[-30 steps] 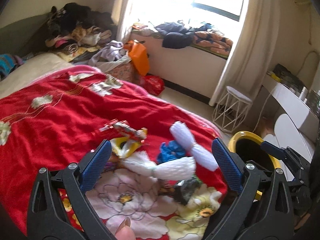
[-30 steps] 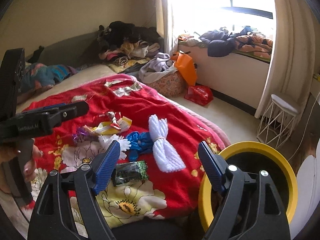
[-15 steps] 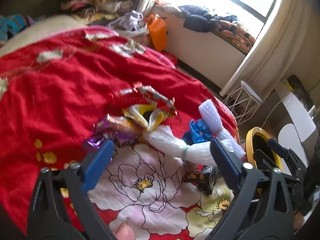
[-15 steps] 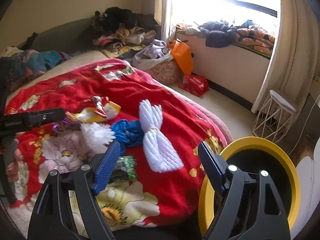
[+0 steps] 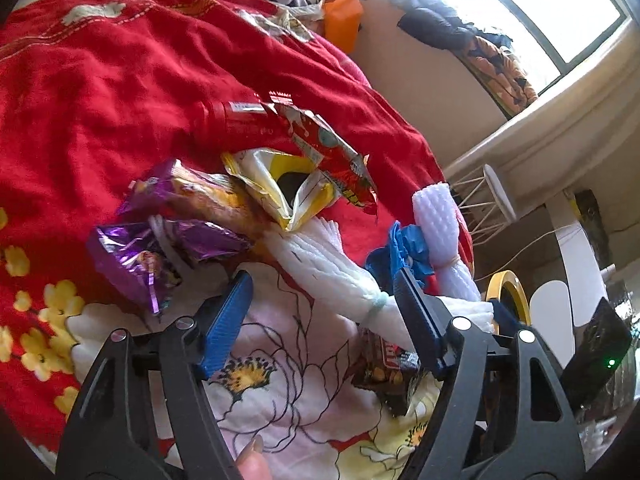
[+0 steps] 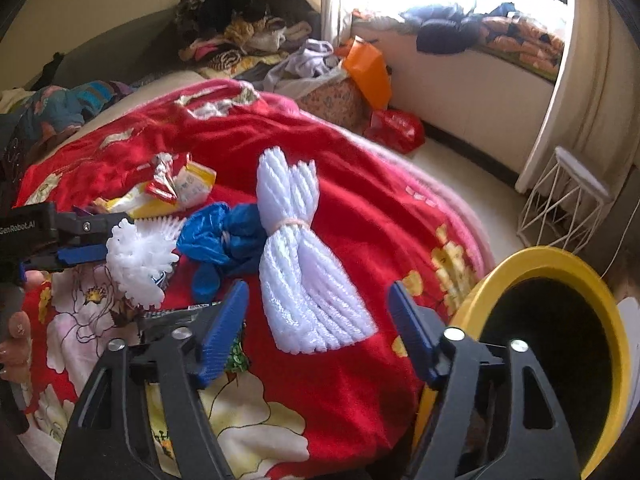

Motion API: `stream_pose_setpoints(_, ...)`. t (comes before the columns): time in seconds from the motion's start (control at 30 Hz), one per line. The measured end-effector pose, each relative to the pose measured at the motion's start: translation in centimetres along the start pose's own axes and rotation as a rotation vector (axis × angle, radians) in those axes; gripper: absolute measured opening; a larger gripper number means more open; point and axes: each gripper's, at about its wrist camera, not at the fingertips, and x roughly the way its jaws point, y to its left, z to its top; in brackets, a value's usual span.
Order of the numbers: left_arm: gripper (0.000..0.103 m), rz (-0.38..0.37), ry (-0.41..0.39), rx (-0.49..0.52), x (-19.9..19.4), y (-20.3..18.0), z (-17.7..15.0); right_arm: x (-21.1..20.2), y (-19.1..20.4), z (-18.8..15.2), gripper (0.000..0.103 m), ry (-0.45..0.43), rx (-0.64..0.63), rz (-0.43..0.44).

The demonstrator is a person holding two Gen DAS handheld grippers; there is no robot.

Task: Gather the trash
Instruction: 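Grasp a white foam net with the left tool while the right tool grasps another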

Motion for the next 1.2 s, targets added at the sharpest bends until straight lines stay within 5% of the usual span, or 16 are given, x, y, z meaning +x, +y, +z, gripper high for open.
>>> stream_pose_setpoints(0.2, 0.039, -0.033, 0.035, -0.043, 0.7, 0.3, -0.2, -0.8, 0.1, -0.8, 0.02, -0.027, 0.032, 0.025)
stream_pose_setpoints(0.47, 0.012, -0.053, 0.027, -0.021, 0.1, -0.4, -0.8, -3.2, 0.0, -1.2, 0.016, -0.082, 0.027, 0.032)
stream_pose_setpoints(1.2, 0.01, -0.093, -0.129, 0.135, -7.1, -5.4, -0.3, -10.1, 0.1, -1.1, 0.016, -0.202, 0.038, 0.081)
